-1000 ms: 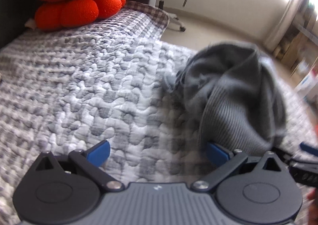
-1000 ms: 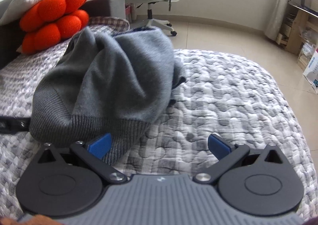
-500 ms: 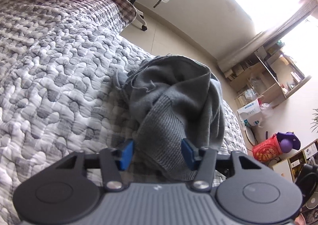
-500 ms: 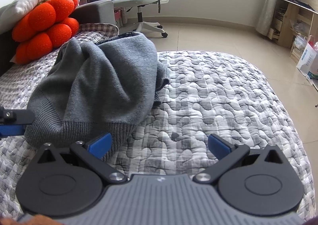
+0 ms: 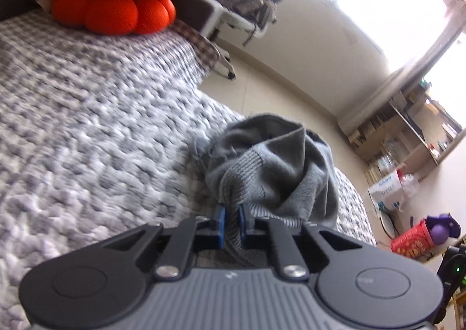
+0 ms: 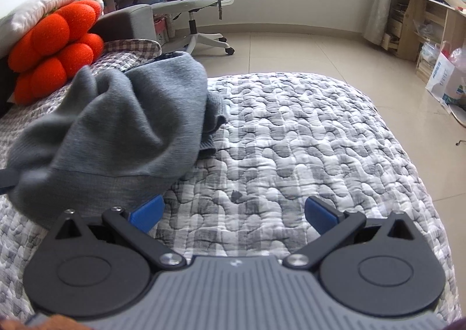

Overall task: Fold clothes
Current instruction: 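Lift the hem with the left gripper while the right gripper grasps the sweater edge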

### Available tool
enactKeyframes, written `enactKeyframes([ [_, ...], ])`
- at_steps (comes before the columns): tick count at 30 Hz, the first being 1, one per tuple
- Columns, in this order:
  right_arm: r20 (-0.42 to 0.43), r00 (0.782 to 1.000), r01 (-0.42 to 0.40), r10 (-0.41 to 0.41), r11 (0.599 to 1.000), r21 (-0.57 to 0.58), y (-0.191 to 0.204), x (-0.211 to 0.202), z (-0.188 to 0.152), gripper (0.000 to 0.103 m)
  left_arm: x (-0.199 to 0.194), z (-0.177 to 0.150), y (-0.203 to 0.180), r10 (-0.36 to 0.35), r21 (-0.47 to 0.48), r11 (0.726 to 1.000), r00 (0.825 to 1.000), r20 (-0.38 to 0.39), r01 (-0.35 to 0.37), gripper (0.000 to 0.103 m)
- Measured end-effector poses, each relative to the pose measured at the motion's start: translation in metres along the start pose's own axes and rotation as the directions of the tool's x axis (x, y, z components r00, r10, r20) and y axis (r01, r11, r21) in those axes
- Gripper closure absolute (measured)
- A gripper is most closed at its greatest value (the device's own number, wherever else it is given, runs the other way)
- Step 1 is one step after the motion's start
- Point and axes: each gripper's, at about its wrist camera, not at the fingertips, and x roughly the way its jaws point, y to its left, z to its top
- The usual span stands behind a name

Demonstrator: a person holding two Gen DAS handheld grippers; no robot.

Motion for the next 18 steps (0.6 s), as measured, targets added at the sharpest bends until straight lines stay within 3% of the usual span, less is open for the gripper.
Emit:
enactKeyframes([
  [7,-0.008,0.999,-0.034,0.035,0.996,0.081,-0.006,0.003,0.005,0.000,-0.025,0.007,0.020,0.101,-0.013,0.995,0.989,0.108,-0.100,0.094],
  [18,0.028,0.998,-0.055,0.051,0.985,0.162,-0.005,0.012,0.015,0.019,-0.018,0.017,0.047,0.240,-0.062,0.970,0.960,0.144,-0.233,0.094],
])
